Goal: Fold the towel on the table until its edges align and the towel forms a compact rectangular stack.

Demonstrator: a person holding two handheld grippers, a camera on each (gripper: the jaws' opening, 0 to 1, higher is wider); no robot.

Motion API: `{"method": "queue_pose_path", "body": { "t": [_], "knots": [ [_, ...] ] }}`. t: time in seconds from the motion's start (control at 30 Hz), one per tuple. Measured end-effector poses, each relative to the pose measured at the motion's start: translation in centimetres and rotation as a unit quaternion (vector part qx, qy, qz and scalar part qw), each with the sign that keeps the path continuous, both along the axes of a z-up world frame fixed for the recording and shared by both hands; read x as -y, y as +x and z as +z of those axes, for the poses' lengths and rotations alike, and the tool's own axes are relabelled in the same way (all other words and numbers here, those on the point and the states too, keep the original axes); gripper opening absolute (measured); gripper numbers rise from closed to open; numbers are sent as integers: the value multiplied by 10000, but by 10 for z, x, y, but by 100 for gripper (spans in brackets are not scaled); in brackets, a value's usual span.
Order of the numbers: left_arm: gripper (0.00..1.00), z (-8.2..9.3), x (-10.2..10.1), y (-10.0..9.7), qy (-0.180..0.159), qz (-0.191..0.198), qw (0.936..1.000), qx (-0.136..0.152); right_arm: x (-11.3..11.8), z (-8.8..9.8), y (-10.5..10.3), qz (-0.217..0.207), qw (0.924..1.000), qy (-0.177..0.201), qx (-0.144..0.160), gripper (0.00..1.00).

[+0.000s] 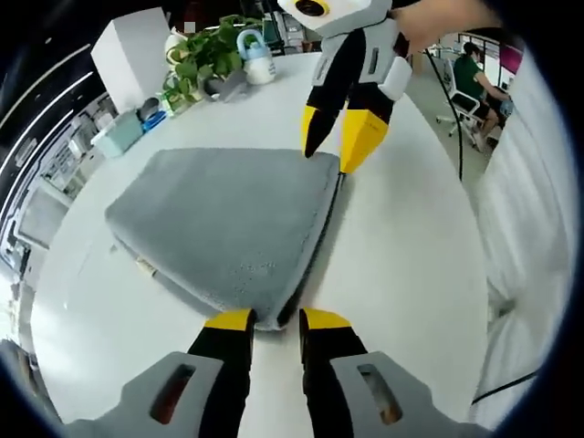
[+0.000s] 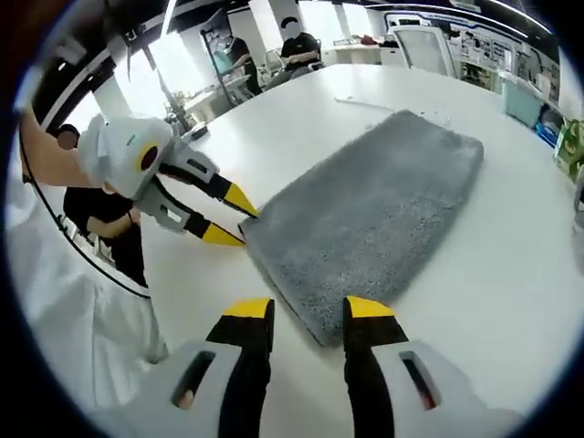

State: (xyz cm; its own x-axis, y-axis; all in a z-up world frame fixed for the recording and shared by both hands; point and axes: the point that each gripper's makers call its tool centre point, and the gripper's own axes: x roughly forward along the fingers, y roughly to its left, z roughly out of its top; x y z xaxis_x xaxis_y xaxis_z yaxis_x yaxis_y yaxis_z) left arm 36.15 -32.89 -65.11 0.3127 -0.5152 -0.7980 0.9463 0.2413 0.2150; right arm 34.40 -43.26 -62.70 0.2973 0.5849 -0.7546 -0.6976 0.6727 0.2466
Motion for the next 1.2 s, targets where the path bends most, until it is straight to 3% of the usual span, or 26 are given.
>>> {"method": "queue_pose_path", "body": {
  "t": [0.27, 0.47, 0.53, 0.63, 0.97, 1.2],
  "knots": [
    [18, -3, 2, 1, 191, -332, 9992, 73, -3, -19, -6, 443, 9983, -375, -27, 31],
    [16, -4, 3, 1, 131, -426, 9990, 37, 3, -28, 0, 739, 9933, -834, 302, 24],
    [12, -5, 4, 5, 195, -565, 9980, 214, 4, -29, 1, 781, 9918, -928, 408, 20],
    [10, -4, 5, 5, 263, -577, 9977, 240, 7, -30, 5, 954, 9856, -1203, 705, 15],
    [9, -4, 5, 6, 215, -286, 9994, 10, 8, -31, 8, 721, 9849, -1327, 848, 11],
    [7, -3, 6, 4, 48, -25, 9991, -422, 8, -30, 8, 603, 9853, -1397, 781, 4]
  ]
}}
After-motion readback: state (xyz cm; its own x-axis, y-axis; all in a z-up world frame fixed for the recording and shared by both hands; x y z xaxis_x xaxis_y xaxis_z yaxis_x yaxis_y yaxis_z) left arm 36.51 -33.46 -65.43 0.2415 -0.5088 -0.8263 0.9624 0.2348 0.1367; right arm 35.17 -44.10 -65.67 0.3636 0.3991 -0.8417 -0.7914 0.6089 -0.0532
